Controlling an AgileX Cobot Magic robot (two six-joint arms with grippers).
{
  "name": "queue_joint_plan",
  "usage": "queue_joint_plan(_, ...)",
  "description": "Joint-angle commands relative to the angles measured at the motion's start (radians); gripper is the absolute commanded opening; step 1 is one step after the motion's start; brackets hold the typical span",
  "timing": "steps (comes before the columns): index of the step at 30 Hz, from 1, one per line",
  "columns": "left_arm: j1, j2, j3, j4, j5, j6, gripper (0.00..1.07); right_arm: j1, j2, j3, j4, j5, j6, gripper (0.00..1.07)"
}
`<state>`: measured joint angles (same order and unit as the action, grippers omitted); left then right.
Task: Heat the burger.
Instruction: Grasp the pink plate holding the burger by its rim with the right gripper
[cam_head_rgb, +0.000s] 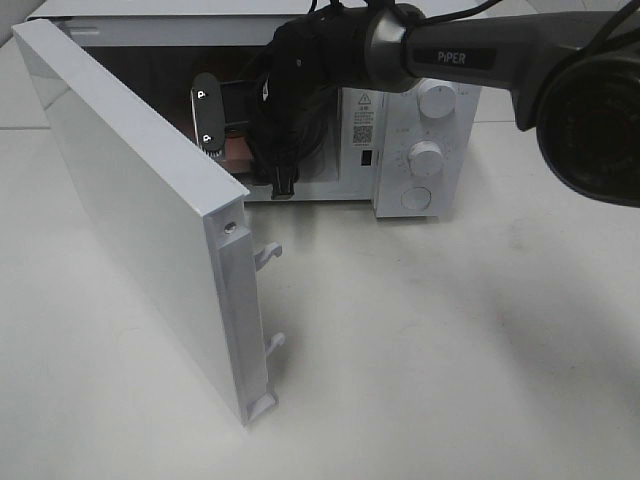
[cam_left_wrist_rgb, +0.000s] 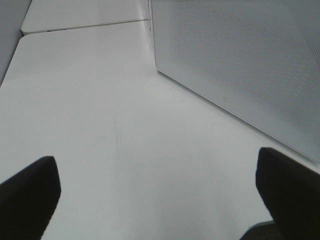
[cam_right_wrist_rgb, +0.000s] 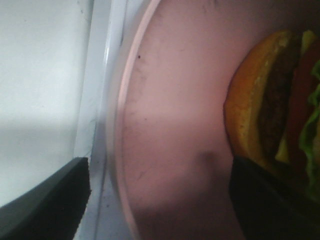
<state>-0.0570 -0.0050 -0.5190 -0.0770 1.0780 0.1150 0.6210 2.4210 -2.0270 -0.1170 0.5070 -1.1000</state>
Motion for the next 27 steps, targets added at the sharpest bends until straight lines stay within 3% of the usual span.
queue_joint_plan(1,0.001,-0.016,0.003,-0.007,-0.008,-0.002,1.0,0.01,0.02,-0.016,0.003,0.0,0.017,0.76)
queue_joint_plan(5,0.001,-0.016,0.003,-0.008,-0.008,-0.002,1.0,0.01,0.029,-0.016,0.004,0.008,0.02,0.71)
queue_joint_plan(7,0.001,-0.016,0.003,-0.008,-0.008,-0.002,1.0,0.01,0.032,-0.016,0.004,0.008,0.02,0.54)
queue_joint_plan(8,0.001,-0.016,0.003,-0.008,-0.008,-0.002,1.0,0.01,0.032,-0.016,0.004,0.008,0.02,0.54)
queue_joint_plan(10,0.001,-0.016,0.003,-0.008,-0.008,-0.002,1.0,0.01,0.032,-0.016,0.004,0.008,0.022,0.3)
queue_joint_plan(11,0.001,-0.016,0.003,-0.008,-0.008,-0.002,1.0,0.01,0.032,-0.016,0.004,0.008,0.022,0.3)
queue_joint_plan(12,0.001,-0.016,0.003,-0.008,-0.008,-0.002,1.0,0.01,0.032,-0.016,0.004,0.014,0.027,0.13)
queue_joint_plan(15,0.001,-0.016,0.003,-0.008,-0.008,-0.002,1.0,0.01,0.032,-0.016,0.004,0.019,0.028,0.0)
queue_joint_plan(27,0.001,-0.016,0.003,-0.008,-0.008,-0.002,1.0,0.01,0.024,-0.016,0.047,0.072,0.004,0.0)
